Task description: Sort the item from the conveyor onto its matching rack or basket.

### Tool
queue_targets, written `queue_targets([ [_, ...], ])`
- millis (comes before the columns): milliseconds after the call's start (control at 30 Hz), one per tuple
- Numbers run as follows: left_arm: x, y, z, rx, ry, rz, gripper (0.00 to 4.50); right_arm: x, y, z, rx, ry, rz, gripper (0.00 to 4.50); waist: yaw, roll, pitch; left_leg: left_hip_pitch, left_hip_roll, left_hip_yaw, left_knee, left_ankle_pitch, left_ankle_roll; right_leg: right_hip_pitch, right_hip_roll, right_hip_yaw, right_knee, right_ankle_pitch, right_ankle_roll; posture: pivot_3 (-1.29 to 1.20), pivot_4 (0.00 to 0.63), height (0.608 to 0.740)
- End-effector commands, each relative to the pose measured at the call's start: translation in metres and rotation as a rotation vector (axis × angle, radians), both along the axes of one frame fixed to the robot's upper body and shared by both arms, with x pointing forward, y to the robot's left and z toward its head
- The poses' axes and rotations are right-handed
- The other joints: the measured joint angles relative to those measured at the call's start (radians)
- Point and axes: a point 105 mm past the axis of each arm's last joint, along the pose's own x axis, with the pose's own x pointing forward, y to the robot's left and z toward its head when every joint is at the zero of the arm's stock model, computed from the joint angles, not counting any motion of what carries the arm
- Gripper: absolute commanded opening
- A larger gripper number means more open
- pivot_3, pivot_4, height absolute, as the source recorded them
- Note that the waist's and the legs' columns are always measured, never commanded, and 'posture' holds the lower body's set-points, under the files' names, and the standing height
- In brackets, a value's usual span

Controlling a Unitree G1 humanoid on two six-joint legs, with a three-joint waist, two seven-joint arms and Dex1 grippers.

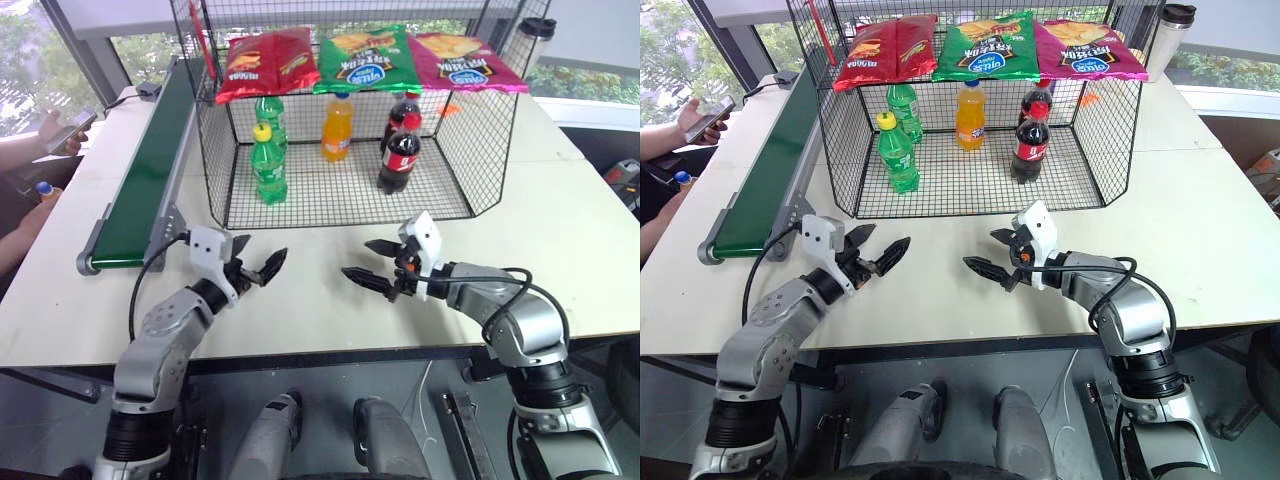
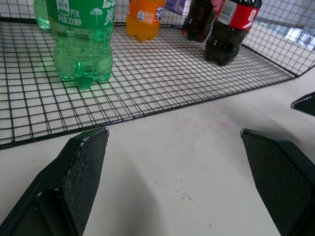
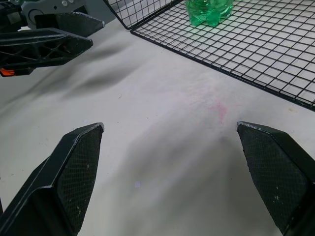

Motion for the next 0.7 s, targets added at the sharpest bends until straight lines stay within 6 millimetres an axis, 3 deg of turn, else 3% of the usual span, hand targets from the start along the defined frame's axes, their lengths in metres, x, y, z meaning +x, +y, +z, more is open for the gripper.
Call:
queue_targets([
  [33, 0.002, -0.001, 0.018, 0.057, -0.097, 0.012, 4.5, -0.003, 0.006, 0.019, 0.018, -0.076, 0.031, 4.46, 0.001, 0.0, 0.0, 0.0, 0.0, 0.0, 0.0, 0.0, 0.0, 0.0, 0.0, 0.0, 0.0, 0.0, 0.0, 0.0, 0.15, 0.739],
  [700, 0.005, 0.009, 0.013, 0.096, -0.053, 0.081, 4.5, -0.002, 0.015, 0.024, 0.022, -0.081, 0.066, 4.46, 0.0, 0.0, 0.0, 0.0, 0.001, 0.001, 0.0, 0.0, 0.0, 0.0, 0.001, 0.0, 0.0, 0.0, 0.0, 0.0, 0.15, 0.739],
])
